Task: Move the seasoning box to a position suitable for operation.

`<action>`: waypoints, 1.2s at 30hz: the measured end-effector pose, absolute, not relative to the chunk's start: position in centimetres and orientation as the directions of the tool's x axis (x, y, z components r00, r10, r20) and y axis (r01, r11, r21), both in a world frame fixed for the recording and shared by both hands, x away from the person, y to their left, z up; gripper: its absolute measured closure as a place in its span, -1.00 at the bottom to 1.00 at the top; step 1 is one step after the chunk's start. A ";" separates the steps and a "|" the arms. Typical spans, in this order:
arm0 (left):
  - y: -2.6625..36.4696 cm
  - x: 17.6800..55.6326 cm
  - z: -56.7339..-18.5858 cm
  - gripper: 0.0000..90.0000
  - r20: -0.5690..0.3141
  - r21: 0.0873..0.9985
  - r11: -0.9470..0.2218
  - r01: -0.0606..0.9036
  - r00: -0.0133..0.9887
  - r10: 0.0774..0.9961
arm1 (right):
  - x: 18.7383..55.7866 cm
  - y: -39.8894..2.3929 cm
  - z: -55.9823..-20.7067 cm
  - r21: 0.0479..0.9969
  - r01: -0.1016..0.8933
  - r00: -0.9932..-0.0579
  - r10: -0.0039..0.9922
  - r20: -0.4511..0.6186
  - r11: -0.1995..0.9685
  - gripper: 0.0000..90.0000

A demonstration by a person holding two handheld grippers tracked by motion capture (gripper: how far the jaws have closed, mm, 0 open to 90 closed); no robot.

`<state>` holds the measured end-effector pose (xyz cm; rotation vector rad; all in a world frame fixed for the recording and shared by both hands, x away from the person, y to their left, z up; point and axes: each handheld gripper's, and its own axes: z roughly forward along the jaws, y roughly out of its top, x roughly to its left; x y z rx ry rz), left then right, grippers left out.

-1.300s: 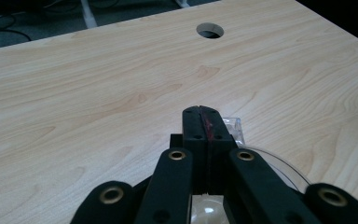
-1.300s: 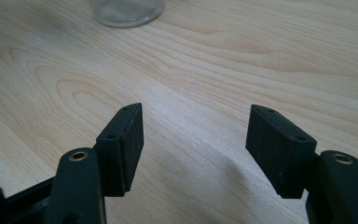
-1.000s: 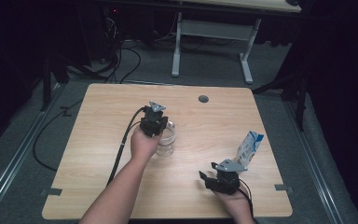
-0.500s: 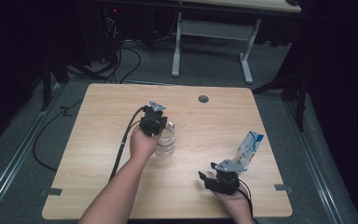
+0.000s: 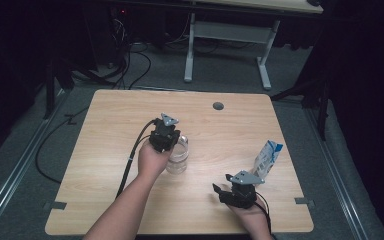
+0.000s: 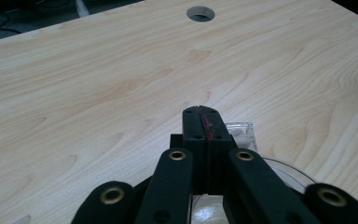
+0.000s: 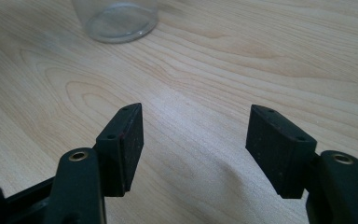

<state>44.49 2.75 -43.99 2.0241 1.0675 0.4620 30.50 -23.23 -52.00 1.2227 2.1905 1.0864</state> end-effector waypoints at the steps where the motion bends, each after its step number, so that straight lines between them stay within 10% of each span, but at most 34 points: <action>1: 2.8 44.2 -44.0 1.00 -0.036 0.779 -0.344 0.524 0.585 0.810 | 30.5 -23.2 -52.0 0.788 0.528 -0.537 0.843 0.021 0.316 -0.18; 36: 10.1 37.1 -46.9 1.00 -0.041 0.847 -0.272 0.457 0.567 0.823 | 30.2 -22.5 -52.6 0.783 0.542 -0.531 0.846 0.038 0.305 -0.10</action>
